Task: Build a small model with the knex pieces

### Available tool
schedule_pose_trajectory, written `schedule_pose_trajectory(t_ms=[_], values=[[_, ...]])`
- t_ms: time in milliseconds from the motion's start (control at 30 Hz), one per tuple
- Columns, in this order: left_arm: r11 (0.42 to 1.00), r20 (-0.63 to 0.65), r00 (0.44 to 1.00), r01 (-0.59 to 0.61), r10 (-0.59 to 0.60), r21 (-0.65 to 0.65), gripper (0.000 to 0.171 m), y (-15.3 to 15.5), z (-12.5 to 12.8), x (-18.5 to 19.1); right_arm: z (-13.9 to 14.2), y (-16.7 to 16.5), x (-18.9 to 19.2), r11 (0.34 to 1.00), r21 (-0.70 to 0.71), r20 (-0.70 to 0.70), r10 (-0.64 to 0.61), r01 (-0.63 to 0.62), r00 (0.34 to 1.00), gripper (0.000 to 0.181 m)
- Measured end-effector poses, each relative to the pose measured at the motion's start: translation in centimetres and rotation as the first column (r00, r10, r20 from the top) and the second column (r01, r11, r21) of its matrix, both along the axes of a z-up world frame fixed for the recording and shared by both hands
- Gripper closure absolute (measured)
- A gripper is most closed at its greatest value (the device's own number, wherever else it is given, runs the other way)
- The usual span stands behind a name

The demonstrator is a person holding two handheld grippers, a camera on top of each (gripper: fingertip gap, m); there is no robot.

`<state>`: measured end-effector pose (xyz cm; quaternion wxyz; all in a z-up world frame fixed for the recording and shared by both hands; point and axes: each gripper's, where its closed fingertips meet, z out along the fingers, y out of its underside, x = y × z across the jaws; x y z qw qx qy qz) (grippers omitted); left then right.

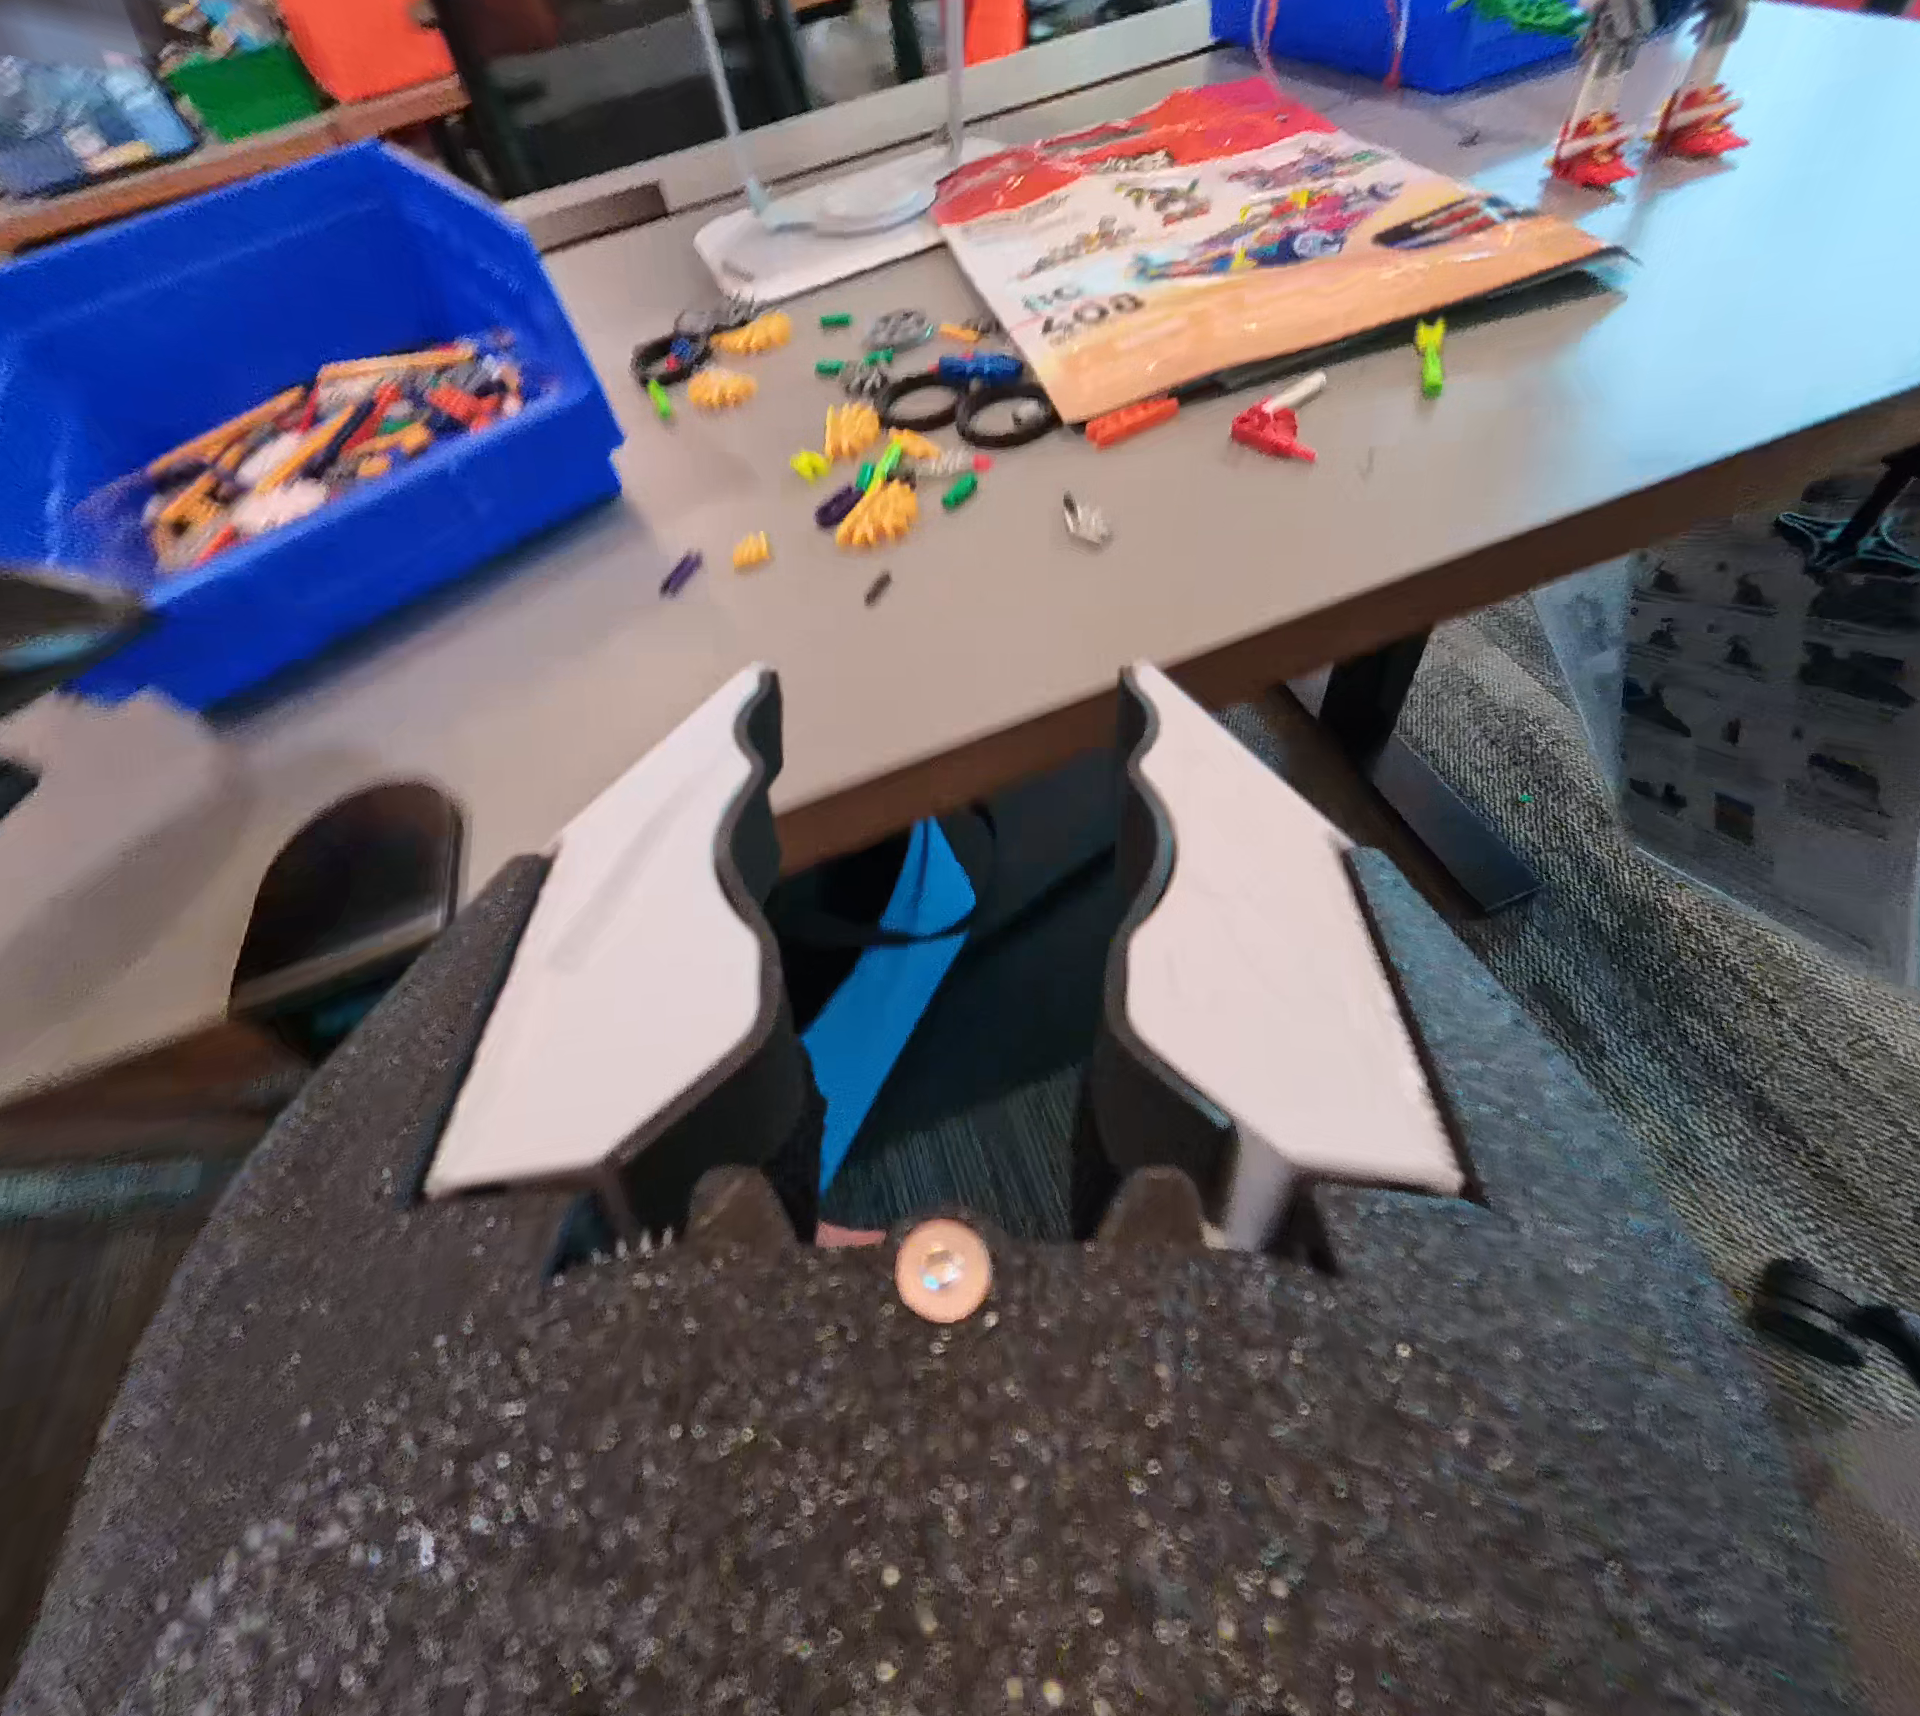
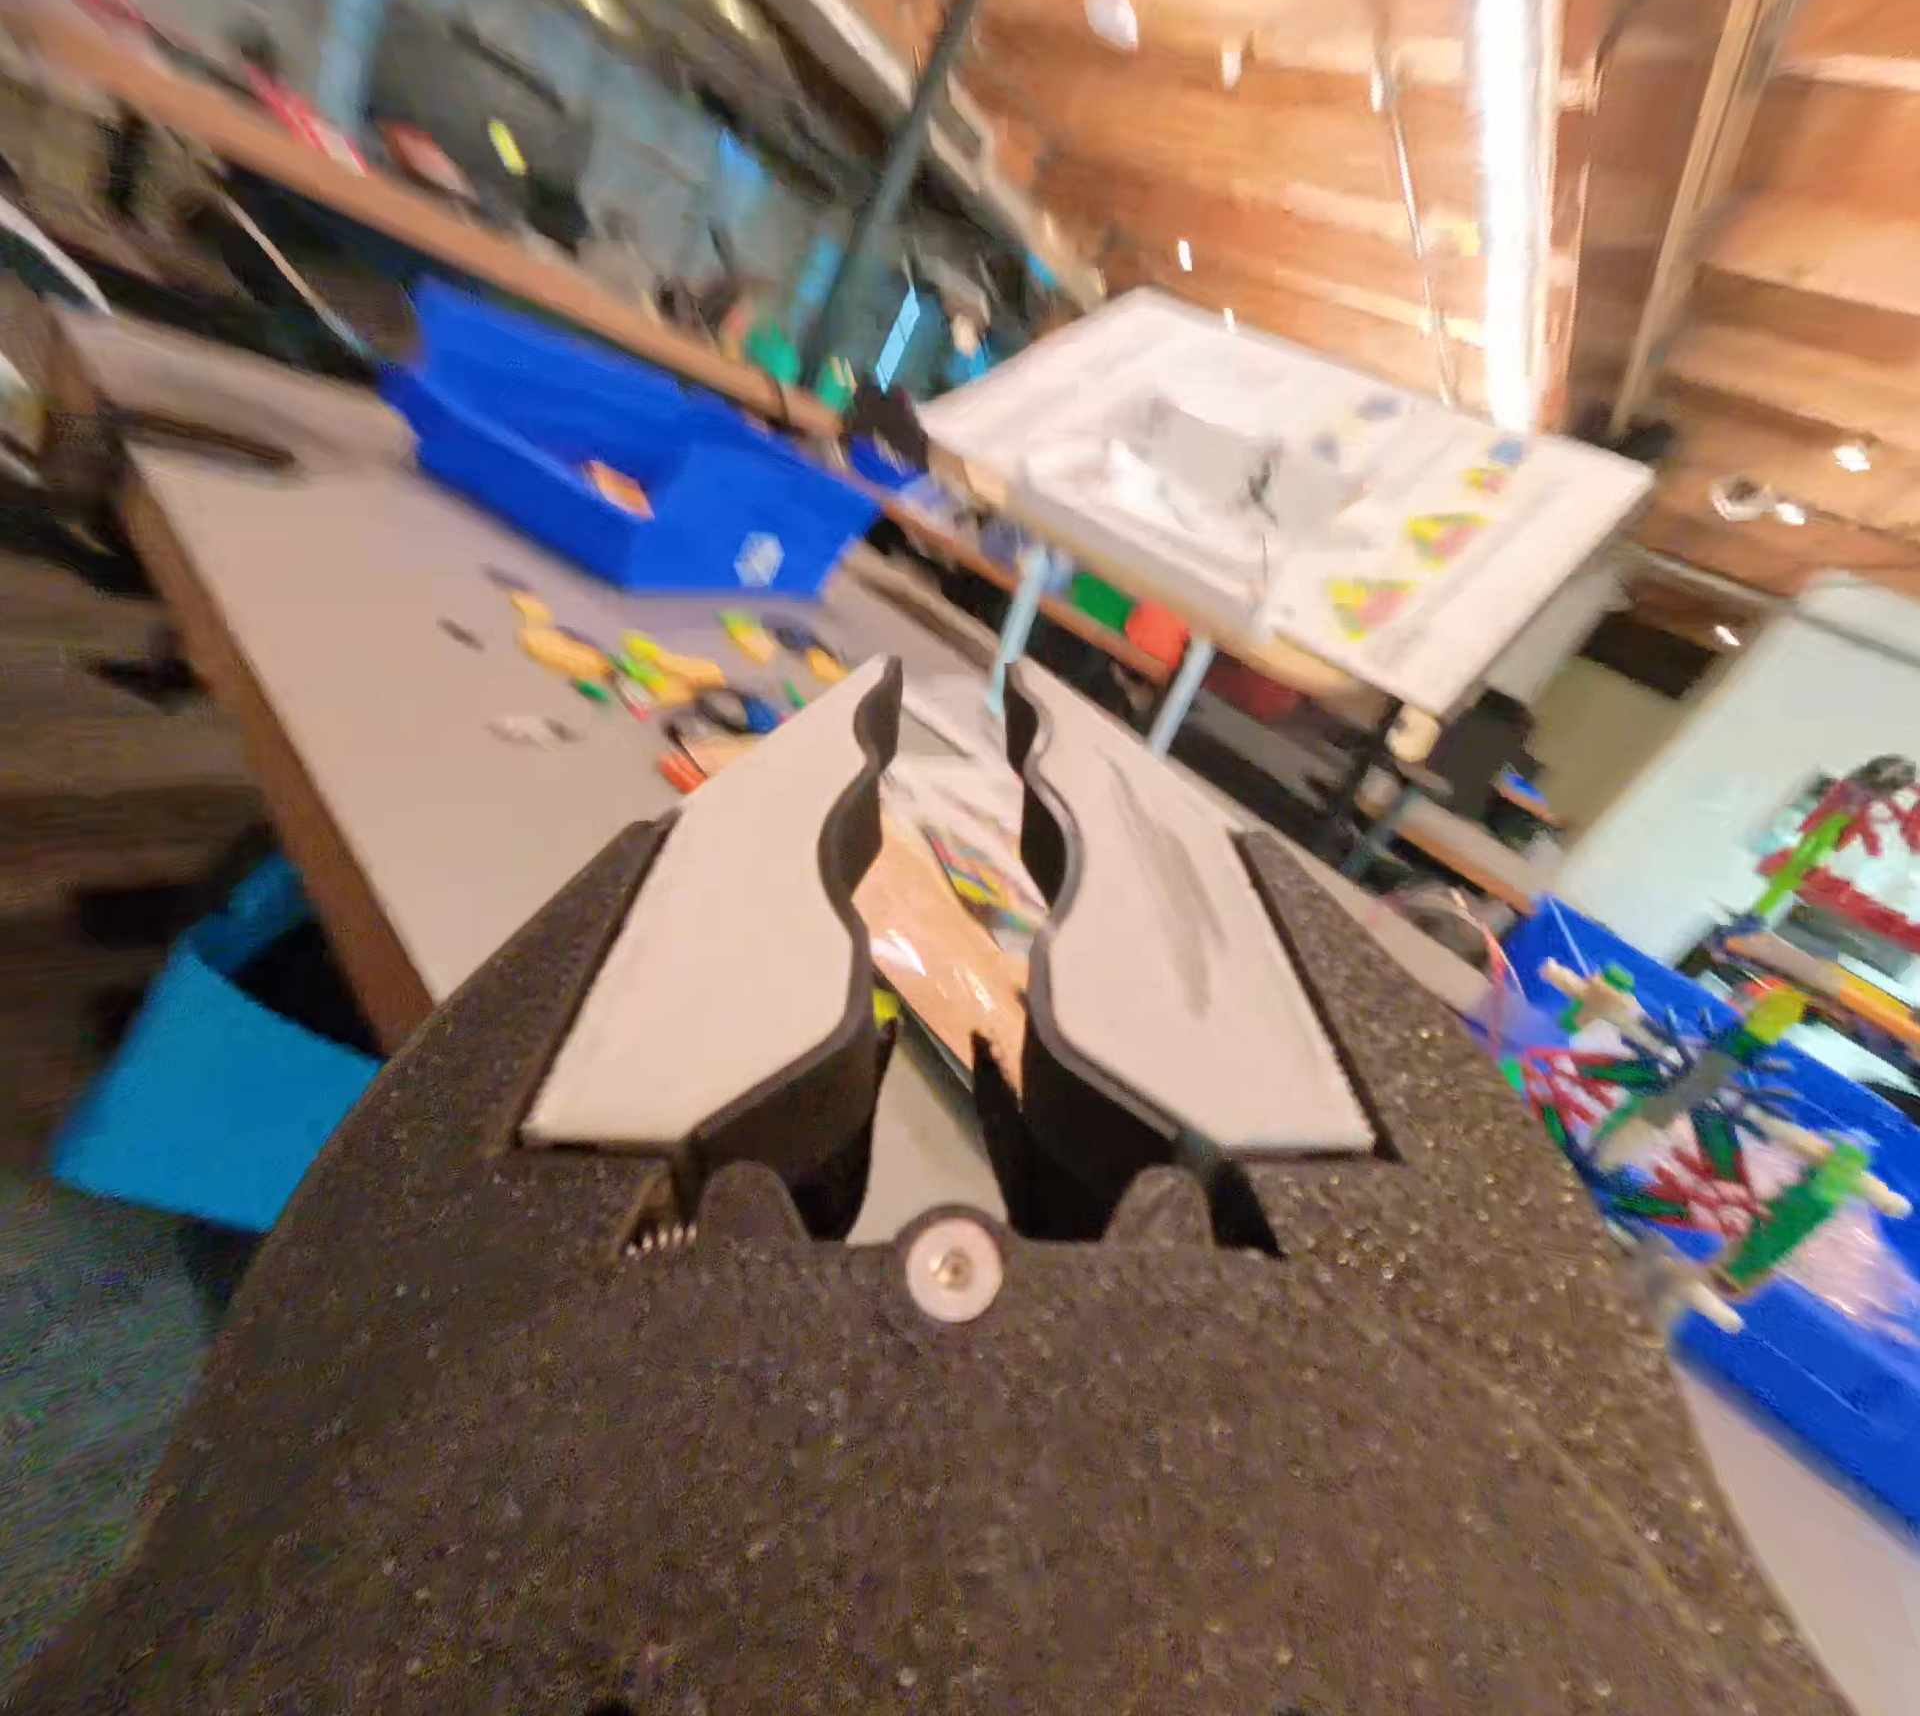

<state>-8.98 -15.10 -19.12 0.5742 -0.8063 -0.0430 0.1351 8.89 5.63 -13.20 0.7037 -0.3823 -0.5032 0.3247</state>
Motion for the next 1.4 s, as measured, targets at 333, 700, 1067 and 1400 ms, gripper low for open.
schedule_pose_trajectory(t_ms=[333, 700, 1067, 1400], values=[[0.991, -0.052, 0.99, 0.134, -0.134, 0.01, 0.109, 9.5, -0.4, -7.0, -5.9, 7.7, -4.2, 0.872, 0.324, 0.258, -0.455, 0.367, 0.853, 0.163], [0.96, -0.18, 0.952, 0.215, -0.247, -0.179, 0.108, 14.3, -3.5, -9.8, -6.8, 10.6, -3.0, 0.78, 0.411, 0.281, -0.6, 0.471, 0.749, 0.165], [0.902, 0.038, 0.924, 0.379, -0.38, -0.208, 0.109, 15.2, -4.4, -8.9, -7.6, 12.0, -2.6, 0.727, 0.443, 0.321, -0.675, 0.525, 0.664, 0.162], [0.863, 0.18, 0.875, 0.477, -0.449, -0.168, 0.108, 15.1, -4.2, -8.3, -7.5, 13.2, -1.9, 0.685, 0.452, 0.312, -0.721, 0.571, 0.618, 0.162]])
